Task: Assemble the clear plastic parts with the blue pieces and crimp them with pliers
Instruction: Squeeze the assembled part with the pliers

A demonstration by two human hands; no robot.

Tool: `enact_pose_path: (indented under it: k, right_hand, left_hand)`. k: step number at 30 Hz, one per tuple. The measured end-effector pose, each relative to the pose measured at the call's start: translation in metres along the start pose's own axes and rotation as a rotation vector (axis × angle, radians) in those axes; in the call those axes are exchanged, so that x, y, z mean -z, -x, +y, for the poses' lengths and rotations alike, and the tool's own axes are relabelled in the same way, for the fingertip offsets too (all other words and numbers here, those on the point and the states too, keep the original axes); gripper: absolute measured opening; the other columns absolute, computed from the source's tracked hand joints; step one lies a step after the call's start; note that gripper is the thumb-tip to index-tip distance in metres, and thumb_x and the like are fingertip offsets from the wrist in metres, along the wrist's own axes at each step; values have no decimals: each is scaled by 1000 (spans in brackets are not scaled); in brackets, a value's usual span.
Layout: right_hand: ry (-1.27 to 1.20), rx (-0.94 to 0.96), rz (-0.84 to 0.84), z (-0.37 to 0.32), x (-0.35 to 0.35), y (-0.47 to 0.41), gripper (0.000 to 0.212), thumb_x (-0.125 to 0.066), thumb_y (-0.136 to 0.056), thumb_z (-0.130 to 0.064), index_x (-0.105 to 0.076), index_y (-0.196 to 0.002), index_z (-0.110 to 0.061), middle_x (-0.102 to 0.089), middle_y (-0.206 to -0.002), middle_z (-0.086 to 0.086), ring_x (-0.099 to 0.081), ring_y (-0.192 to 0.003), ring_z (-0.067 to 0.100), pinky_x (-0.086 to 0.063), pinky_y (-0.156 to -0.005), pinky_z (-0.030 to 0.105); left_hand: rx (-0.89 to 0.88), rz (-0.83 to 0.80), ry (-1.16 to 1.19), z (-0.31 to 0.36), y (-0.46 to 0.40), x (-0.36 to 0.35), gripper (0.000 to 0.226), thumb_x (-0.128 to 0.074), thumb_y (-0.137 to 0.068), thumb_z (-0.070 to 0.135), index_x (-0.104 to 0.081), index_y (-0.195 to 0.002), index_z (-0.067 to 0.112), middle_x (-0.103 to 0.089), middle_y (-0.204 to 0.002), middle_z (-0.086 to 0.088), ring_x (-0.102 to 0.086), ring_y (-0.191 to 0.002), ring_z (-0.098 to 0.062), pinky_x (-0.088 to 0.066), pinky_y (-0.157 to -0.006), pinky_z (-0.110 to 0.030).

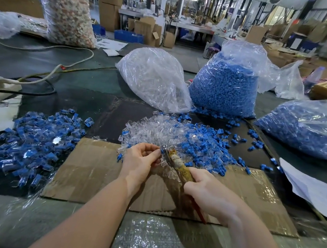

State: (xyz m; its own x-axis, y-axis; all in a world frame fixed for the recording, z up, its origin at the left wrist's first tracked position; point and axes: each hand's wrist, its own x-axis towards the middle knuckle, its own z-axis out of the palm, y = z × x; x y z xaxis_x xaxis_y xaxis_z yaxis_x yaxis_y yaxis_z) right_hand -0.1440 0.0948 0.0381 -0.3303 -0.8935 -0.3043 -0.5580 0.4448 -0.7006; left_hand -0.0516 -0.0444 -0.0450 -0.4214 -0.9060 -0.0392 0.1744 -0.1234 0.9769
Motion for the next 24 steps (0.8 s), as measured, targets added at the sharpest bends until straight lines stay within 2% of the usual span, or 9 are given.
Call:
enact_pose_path:
  k: [3, 11, 16, 20, 22, 24]
  right_hand:
    - [21, -10, -8, 0, 1, 0, 7, -44, -88, -9, -47, -82, -13, -52, -94, 5, -47, -78, 17, -38, -69, 33]
    - [-101, -13, -22, -1, 2, 1, 12, -46, -83, -1, -41, -77, -10, -43, -80, 7, -39, -69, 18, -30, -63, 33]
    - [9, -4, -19, -5, 1, 2, 7, -46, -85, -7, -45, -81, -12, -47, -88, 3, -45, -77, 16, -38, -72, 35]
    - [32, 8, -17, -6, -3, 3, 10, -44, -86, -5, -50, -80, -11, -53, -83, 5, -52, -73, 19, -42, -66, 33]
    - [56, -5, -1, -5, -7, 1, 12, -43, -87, -6, -53, -84, -11, -58, -91, 9, -58, -80, 25, -47, -70, 38]
    - [103, -18, 23, -3, -10, -2, 12, -42, -89, -8, -52, -88, -16, -57, -97, 6, -56, -83, 22, -46, -67, 32]
  left_hand:
    - [-8, -4, 0, 0, 1, 0, 10, -64, -84, 2, -65, -80, 12, -66, -56, 3, -60, -50, -3, -46, -47, -13]
    - [-30, -13, 2, 2, 4, 1, 11, -63, -85, 1, -65, -80, 11, -65, -55, 3, -59, -50, -3, -46, -47, -13]
    - [-44, -17, -16, 1, 6, 2, 14, -61, -85, -1, -64, -79, 11, -64, -53, 4, -58, -48, -2, -46, -46, -13]
    - [-48, -29, -43, -1, 6, 2, 14, -62, -85, 0, -65, -79, 12, -64, -54, 4, -59, -48, -2, -46, -46, -14]
    - [-48, -36, -52, -2, 6, 3, 14, -62, -85, 0, -65, -80, 13, -65, -55, 4, -59, -49, -1, -46, -46, -14]
    - [-47, -34, -50, -2, 6, 3, 15, -63, -85, 1, -65, -79, 14, -64, -54, 5, -58, -49, -1, -46, -46, -13]
